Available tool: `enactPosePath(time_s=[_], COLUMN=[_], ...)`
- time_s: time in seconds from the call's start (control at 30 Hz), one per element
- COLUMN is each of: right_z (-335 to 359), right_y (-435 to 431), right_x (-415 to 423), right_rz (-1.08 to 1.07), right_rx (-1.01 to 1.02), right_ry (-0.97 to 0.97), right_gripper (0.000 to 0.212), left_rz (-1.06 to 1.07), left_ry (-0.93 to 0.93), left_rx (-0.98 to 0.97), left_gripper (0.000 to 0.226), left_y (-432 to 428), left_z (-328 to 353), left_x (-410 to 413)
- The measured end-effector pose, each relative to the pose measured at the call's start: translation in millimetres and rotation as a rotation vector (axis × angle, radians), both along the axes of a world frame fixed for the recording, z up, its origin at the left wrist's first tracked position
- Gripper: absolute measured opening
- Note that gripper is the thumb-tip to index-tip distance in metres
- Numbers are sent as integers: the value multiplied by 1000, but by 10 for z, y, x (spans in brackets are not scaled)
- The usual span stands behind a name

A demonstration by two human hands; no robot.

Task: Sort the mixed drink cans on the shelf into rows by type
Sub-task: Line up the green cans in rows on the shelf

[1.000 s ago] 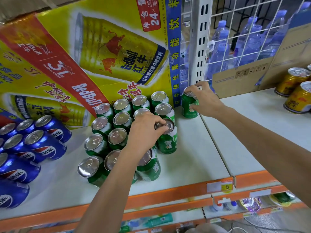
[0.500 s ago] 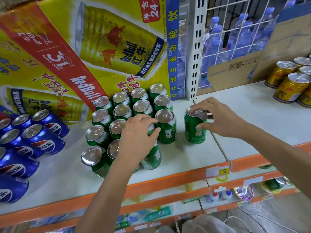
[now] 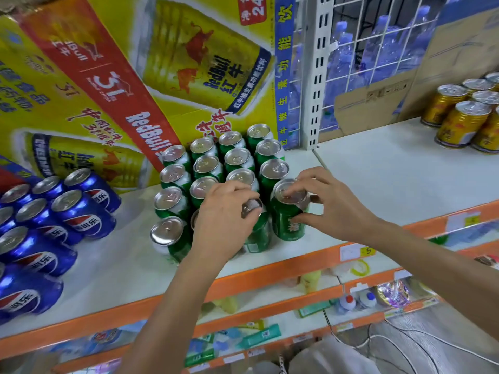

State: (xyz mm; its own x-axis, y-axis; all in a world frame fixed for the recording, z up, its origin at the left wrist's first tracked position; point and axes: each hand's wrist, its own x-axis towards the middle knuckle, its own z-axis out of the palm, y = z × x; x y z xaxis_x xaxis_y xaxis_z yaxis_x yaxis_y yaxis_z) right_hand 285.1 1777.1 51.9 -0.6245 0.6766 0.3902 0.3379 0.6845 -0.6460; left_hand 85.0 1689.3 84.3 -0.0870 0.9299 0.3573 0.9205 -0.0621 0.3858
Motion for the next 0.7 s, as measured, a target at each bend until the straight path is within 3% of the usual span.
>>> enactPosePath(time_s=[0.7], right_z=[-80], right_y=[-79], right_x=[-60], right_rz=[-17], right_rx=[67], right_ry=[-117], right_gripper=[50], left_rz=[-103], left_ry=[10], left_rx=[-27], left_gripper=[13], left_y=[-106], left_z=[-74], left_x=[-122])
